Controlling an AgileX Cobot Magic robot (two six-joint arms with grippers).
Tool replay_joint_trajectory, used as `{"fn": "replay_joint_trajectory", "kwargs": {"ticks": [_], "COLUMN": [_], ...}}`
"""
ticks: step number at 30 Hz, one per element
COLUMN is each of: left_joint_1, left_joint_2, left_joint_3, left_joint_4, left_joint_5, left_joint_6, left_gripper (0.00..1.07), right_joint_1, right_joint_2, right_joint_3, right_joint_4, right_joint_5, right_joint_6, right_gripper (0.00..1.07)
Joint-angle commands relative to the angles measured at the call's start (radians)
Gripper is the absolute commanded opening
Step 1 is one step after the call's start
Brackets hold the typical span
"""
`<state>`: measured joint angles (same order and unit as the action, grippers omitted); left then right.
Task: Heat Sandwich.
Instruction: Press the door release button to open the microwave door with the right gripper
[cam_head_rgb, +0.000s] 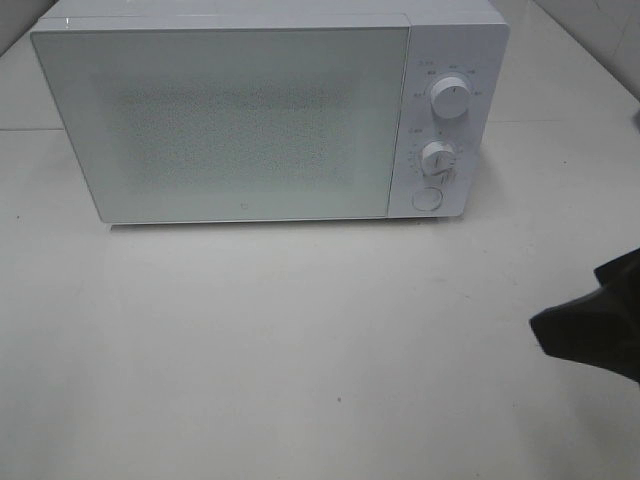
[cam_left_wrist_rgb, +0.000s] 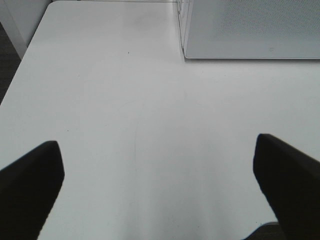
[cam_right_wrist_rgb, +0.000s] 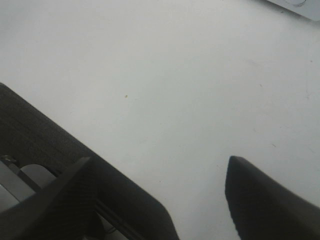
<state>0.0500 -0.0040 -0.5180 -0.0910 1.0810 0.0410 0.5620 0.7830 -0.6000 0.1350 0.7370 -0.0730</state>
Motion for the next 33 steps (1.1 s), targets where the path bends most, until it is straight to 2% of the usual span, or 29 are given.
{"fn": "replay_joint_trajectory", "kwargs": {"ticks": [1, 5, 9, 10, 12, 22, 28, 33], "left_joint_1": [0.002, 0.002, 0.002, 0.002, 0.002, 0.002, 0.002, 0.002], "left_joint_2": [-0.017, -0.017, -0.017, -0.017, -0.017, -0.017, -0.017, -0.017], "left_joint_3": [0.002, 0.002, 0.002, 0.002, 0.002, 0.002, 0.002, 0.002], "left_joint_4": [0.001, 0.001, 0.001, 0.001, 0.001, 0.001, 0.001, 0.001], "left_joint_5": [-0.01, -0.01, -0.01, -0.01, -0.01, -0.01, -0.01, -0.01], "left_joint_6": [-0.005, -0.005, -0.005, -0.005, -0.005, -0.005, -0.005, -0.004], "left_gripper": [0.98, 0.98, 0.98, 0.98, 0.98, 0.98, 0.98, 0.98], "right_joint_1": [-0.004, -0.005, -0.068, -0.132, -0.192, -0.369, -0.423, -0.423], "right_joint_2": [-0.145, -0.233, -0.315, -0.36, -0.414, -0.68, -0.815, -0.815], "right_joint_3": [-0.004, -0.004, -0.003, 0.005, 0.017, 0.097, 0.098, 0.105], "right_joint_4": [-0.003, -0.003, -0.004, -0.005, -0.007, -0.052, -0.116, -0.151], "right_joint_5": [0.116, 0.197, 0.269, 0.275, 0.275, 0.275, 0.268, 0.259], "right_joint_6": [-0.003, 0.007, 0.007, 0.005, 0.005, 0.045, 0.064, 0.067], "right_gripper": [0.71, 0.71, 0.71, 0.71, 0.71, 0.71, 0.71, 0.71]}}
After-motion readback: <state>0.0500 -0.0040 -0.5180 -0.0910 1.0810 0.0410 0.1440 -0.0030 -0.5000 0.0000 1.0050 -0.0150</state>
